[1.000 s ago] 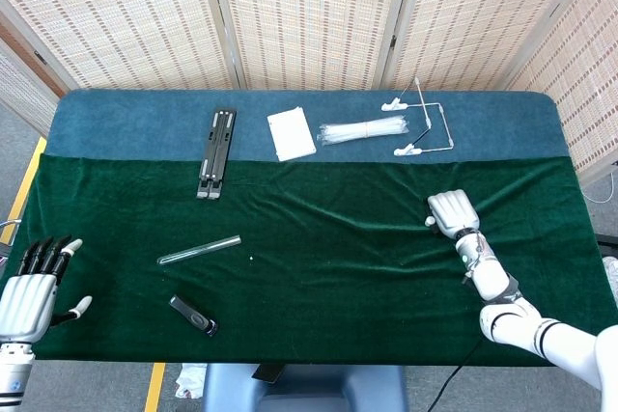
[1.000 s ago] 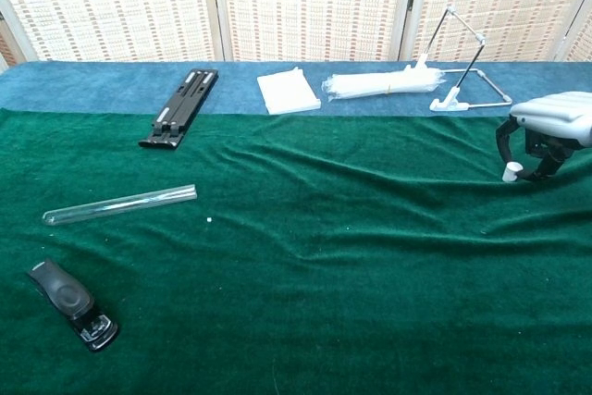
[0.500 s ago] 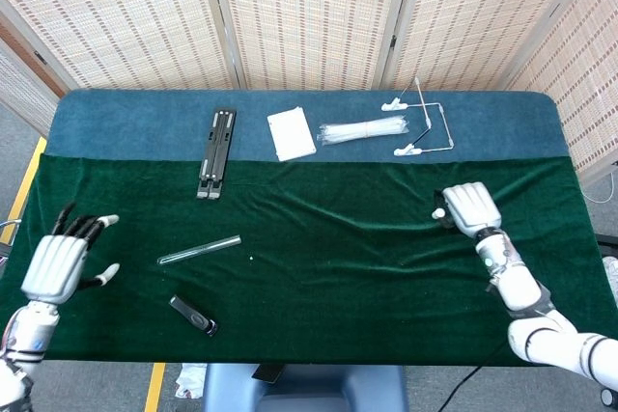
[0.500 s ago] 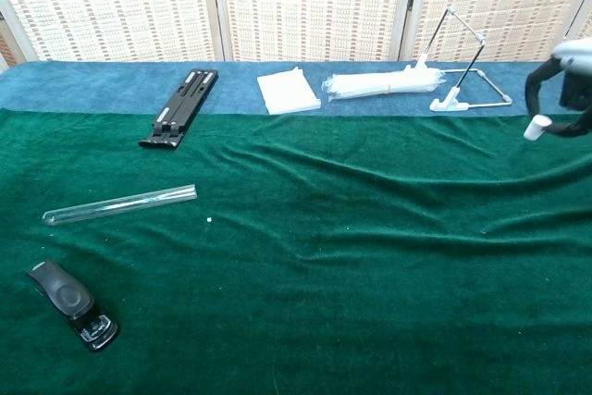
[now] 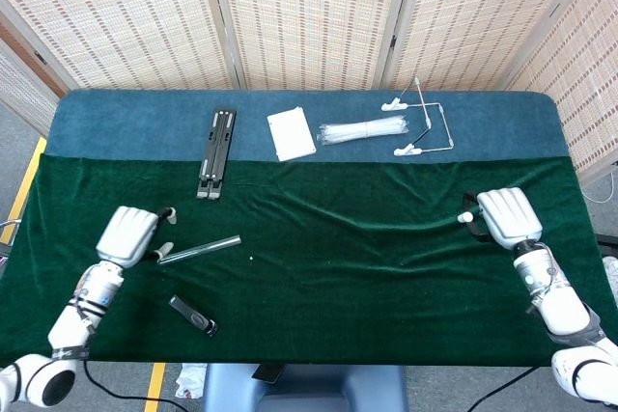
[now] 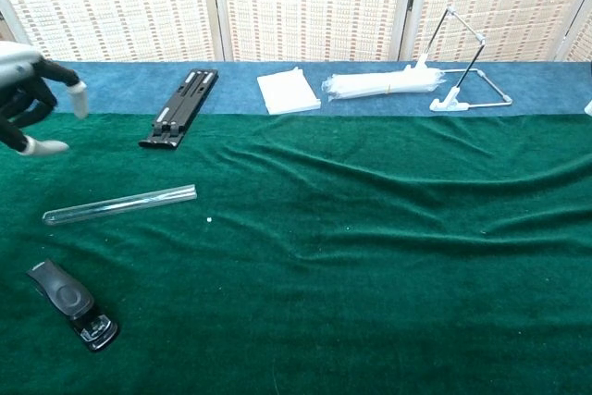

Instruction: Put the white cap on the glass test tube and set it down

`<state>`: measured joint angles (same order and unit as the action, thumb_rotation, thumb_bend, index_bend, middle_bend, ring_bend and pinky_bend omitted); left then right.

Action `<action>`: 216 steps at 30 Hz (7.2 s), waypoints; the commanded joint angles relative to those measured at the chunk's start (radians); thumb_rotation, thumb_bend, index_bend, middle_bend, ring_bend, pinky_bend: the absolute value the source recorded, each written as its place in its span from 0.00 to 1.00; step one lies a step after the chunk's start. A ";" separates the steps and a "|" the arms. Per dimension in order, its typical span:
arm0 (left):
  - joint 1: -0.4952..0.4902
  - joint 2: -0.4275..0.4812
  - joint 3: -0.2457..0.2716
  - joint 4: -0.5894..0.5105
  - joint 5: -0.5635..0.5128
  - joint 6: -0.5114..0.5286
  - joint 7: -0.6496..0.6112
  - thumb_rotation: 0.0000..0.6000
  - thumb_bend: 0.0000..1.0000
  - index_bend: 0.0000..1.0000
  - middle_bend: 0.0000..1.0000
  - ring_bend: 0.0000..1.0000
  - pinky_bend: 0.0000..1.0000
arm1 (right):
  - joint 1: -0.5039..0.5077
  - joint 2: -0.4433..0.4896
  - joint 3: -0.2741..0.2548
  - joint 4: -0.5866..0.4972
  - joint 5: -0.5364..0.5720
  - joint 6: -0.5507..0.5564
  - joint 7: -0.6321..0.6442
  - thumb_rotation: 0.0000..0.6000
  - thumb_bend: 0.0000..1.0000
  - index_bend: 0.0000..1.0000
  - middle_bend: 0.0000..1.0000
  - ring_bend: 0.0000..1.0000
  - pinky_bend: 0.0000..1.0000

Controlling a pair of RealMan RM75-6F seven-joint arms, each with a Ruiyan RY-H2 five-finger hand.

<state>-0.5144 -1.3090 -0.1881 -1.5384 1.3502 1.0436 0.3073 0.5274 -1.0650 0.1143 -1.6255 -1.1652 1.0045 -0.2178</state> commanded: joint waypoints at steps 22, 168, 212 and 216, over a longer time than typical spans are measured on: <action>-0.142 -0.282 0.023 0.108 -0.403 -0.055 0.385 1.00 0.28 0.46 0.94 0.88 0.89 | -0.015 -0.031 -0.005 0.071 -0.023 -0.026 0.068 1.00 0.75 0.76 1.00 1.00 1.00; -0.177 -0.315 0.005 -0.118 -0.058 0.008 -0.288 1.00 0.57 0.69 0.98 0.91 0.92 | 0.296 -0.095 0.102 -0.389 -0.138 -0.092 -0.067 1.00 0.75 0.81 1.00 1.00 1.00; -0.158 -0.333 0.024 0.001 -0.060 0.064 -0.151 1.00 0.57 0.70 0.98 0.91 0.92 | 0.299 -0.075 0.077 -0.370 -0.077 -0.067 -0.061 1.00 0.45 0.00 1.00 1.00 1.00; -0.150 -0.307 0.031 0.062 -0.067 0.077 -0.078 1.00 0.57 0.70 0.98 0.91 0.92 | 0.249 -0.012 0.064 -0.378 -0.094 -0.020 -0.038 1.00 0.44 0.00 1.00 1.00 1.00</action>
<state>-0.6700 -1.6301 -0.1620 -1.5041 1.2874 1.1123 0.1963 0.8003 -1.1018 0.1856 -1.9983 -1.2493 0.9619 -0.2703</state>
